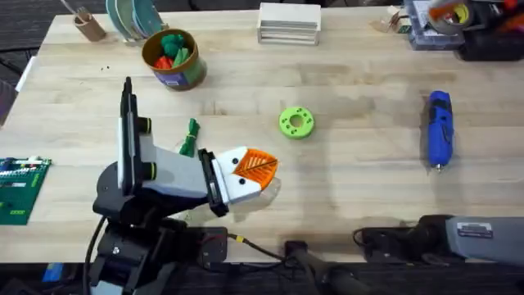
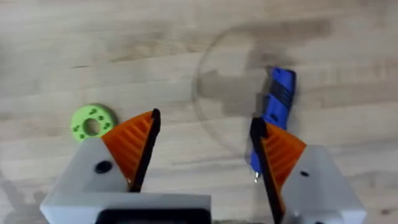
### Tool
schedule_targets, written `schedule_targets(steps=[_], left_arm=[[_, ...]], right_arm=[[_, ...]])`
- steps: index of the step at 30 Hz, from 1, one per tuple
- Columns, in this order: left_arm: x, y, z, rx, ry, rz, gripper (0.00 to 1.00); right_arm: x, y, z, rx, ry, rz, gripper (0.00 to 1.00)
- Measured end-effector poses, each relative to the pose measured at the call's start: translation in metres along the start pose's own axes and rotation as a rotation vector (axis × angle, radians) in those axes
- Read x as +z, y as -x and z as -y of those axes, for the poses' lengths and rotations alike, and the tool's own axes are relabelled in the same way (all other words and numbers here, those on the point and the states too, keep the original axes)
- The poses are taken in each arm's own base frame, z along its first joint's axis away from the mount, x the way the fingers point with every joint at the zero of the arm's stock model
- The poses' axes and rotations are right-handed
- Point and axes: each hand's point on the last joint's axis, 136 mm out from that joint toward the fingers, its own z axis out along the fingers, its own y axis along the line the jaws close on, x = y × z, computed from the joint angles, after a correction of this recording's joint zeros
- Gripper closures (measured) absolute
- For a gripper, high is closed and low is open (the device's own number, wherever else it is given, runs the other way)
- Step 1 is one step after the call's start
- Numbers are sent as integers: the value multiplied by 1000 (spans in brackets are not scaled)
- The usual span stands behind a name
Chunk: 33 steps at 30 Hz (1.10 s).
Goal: Pick up the gripper from the table and insert it into the empty holder that is missing its gripper. Then pick up a screw, insert it into the mounting hole, and use the screwdriver to tighten it. Finally, clean up the table by picking up the vegetable and placing it into the bucket.
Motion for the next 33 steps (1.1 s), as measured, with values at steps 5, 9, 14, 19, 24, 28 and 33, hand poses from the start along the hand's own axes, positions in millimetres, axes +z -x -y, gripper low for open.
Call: schedule_targets(steps=[5,9,14,19,24,28,33], left_arm=[[0,0,0,0,0,0,997],[0,0,0,0,0,0,997],[0,0,0,0,0,0,997],[0,0,0,0,0,0,997],[0,0,0,0,0,0,997],[0,0,0,0,0,0,997],[0,0,0,0,0,0,997]], right_arm=[[22,-22,43,101,-59,-87,57],[43,-43,74,183,-93,-154,57],[55,-62,97,259,-117,-215,56],[62,-64,105,287,-121,-240,55],[69,-63,106,275,-111,-245,54],[86,-64,109,212,-105,-234,53],[122,-83,112,135,-94,-252,53]])
